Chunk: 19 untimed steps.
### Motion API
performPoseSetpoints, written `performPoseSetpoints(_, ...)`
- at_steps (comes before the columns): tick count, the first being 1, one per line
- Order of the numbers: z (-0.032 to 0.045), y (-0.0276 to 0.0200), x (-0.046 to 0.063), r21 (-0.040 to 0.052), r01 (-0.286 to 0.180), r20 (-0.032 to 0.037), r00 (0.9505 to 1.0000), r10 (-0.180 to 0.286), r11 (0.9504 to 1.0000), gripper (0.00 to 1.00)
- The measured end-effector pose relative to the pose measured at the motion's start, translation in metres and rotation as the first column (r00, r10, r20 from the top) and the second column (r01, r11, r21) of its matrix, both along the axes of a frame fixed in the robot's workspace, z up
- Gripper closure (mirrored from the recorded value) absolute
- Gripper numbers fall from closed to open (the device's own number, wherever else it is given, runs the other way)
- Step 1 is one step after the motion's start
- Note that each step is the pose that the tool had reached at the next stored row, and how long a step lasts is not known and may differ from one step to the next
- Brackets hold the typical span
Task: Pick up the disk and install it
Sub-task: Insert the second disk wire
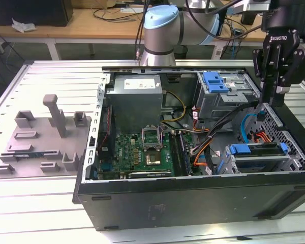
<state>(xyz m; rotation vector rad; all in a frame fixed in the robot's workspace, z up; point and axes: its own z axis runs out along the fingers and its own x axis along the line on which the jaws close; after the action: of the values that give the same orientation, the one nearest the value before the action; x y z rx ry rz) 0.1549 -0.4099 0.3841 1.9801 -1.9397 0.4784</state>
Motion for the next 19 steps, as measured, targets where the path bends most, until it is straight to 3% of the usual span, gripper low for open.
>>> performPoseSetpoints(11, -0.0026, -0.0001, 0.0003, -0.0015, 0.001, -0.0014, 1.0000, -0.001, 1.0000, 0.65)
performPoseSetpoints(15, -0.0026, 0.0000, 0.0032, -0.0029, 0.022, -0.0121, 0.9997, -0.022, 0.9998, 0.65)
performPoseSetpoints(19, -0.0042, 0.0000, 0.0032, -0.0066, 0.093, -0.0301, 0.9952, -0.093, 0.9957, 0.65)
